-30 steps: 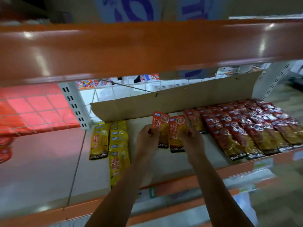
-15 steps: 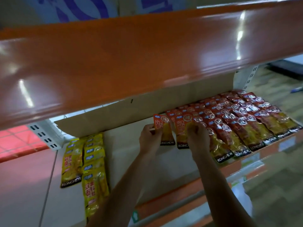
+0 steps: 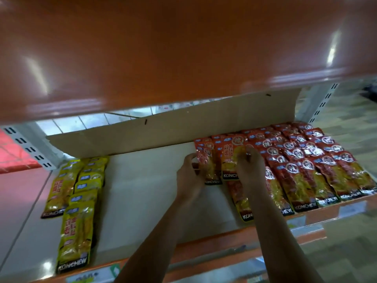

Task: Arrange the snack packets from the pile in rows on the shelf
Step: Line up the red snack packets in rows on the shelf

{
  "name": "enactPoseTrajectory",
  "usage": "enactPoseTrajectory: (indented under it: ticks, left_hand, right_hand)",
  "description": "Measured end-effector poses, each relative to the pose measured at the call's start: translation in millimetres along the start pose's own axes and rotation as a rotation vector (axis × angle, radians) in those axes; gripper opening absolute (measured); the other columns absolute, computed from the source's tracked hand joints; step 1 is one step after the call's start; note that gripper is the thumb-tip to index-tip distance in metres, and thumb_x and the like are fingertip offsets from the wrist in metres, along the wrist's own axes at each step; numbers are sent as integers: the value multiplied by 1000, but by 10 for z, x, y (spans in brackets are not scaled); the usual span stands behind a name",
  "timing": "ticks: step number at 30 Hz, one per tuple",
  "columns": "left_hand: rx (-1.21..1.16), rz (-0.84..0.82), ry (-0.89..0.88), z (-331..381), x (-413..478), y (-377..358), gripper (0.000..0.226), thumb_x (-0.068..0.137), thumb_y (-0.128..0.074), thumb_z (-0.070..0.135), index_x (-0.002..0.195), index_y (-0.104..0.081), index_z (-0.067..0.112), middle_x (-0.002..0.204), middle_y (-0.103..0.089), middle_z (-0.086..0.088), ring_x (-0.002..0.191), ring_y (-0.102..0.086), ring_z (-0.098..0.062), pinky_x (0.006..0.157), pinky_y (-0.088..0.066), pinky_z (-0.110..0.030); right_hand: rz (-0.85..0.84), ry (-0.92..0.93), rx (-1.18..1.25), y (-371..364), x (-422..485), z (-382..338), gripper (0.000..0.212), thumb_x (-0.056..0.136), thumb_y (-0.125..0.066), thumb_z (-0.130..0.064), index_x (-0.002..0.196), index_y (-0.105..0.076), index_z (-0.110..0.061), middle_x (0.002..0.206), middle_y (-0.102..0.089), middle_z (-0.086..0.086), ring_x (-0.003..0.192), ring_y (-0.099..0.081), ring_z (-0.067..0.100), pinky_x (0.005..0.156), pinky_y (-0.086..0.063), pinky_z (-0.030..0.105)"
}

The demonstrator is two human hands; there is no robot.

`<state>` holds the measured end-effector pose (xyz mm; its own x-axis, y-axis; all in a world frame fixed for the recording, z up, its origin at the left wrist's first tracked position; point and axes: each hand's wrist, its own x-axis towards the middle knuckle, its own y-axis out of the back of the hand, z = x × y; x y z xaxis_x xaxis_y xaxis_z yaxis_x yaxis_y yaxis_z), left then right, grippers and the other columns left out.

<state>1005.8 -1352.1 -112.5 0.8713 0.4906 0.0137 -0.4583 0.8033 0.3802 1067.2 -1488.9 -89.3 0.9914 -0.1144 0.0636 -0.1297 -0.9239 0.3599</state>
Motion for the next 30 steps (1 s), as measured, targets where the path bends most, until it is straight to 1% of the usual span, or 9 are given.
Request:
enactPoseTrajectory:
  ticks: [2, 5, 10, 15, 19, 21, 24, 26, 30]
  left_hand:
    - [110, 51, -26, 22, -33, -59, 44, 91, -61, 29, 132, -49, 21, 111, -69, -2, 91, -66, -8, 85, -55, -30]
    - [256, 81, -29, 26, -60, -136, 45, 90, -62, 31, 132, -51, 20, 115, -67, -4, 101, -65, -19, 90, -53, -41]
    - [403, 120, -34, 38, -62, -197, 38, 91, -59, 30, 127, -55, 18, 112, -63, -5, 98, -63, -22, 86, -54, -39]
    - [518, 120, -77, 10, -56, -210, 35, 92, -59, 29, 124, -58, 15, 109, -63, -7, 95, -63, -23, 81, -52, -34]
    - [713, 166, -125, 27, -79, -233, 26, 95, -50, 22, 117, -61, 14, 115, -59, -8, 107, -53, -26, 77, -48, -31]
    - [632, 245, -212, 96, -109, -264, 30, 99, -44, 31, 111, -63, 11, 111, -61, -9, 105, -53, -27, 77, -44, -30]
    - [186, 222, -201, 249, -139, -336, 44, 99, -37, 47, 125, -54, 17, 108, -66, 0, 95, -63, -14, 80, -53, -28]
    - [-23, 149, -90, 298, -137, -372, 41, 97, -46, 46, 132, -46, 24, 103, -62, 13, 85, -61, 5, 72, -51, -11]
    - [-37, 253, -54, 221, -121, -372, 41, 93, -60, 34, 131, -47, 25, 96, -65, 15, 77, -62, 8, 61, -45, -2]
  right_hand:
    - [-16, 12, -6, 39, 36, 29, 21, 94, -46, -15, 109, -59, -9, 68, -52, -4, 56, -45, 10, 50, -30, 24]
    - [-50, 30, -29, 93, 62, 57, 22, 94, -47, -16, 112, -58, -10, 71, -53, -5, 59, -48, 9, 51, -33, 24]
    - [-134, 52, -28, 162, 80, 88, 30, 96, -46, -17, 125, -54, -11, 68, -55, -4, 52, -47, 7, 44, -35, 21]
    - [-197, 99, -35, 185, 65, 70, 12, 95, -47, -11, 103, -54, -16, 65, -53, -2, 52, -45, 11, 37, -31, 13]
    - [-279, 107, -18, 170, 45, 72, 22, 95, -45, -8, 116, -51, -11, 66, -53, 0, 49, -44, 7, 37, -30, 13]
    - [-306, 117, -12, 164, 23, 61, 26, 96, -44, -8, 121, -51, -8, 69, -53, -2, 46, -44, 1, 36, -31, 10]
    - [-338, 137, 27, 147, -21, 11, 27, 97, -45, -9, 124, -48, -11, 80, -54, -8, 59, -51, -1, 41, -35, 5]
    - [-373, 185, 13, 138, -54, -16, 23, 97, -45, -10, 119, -49, -11, 84, -53, -10, 68, -53, 0, 46, -37, 3]
    - [-409, 284, -121, 177, -69, -13, 28, 97, -48, -13, 124, -52, -16, 99, -60, -8, 81, -57, 4, 55, -38, 3]
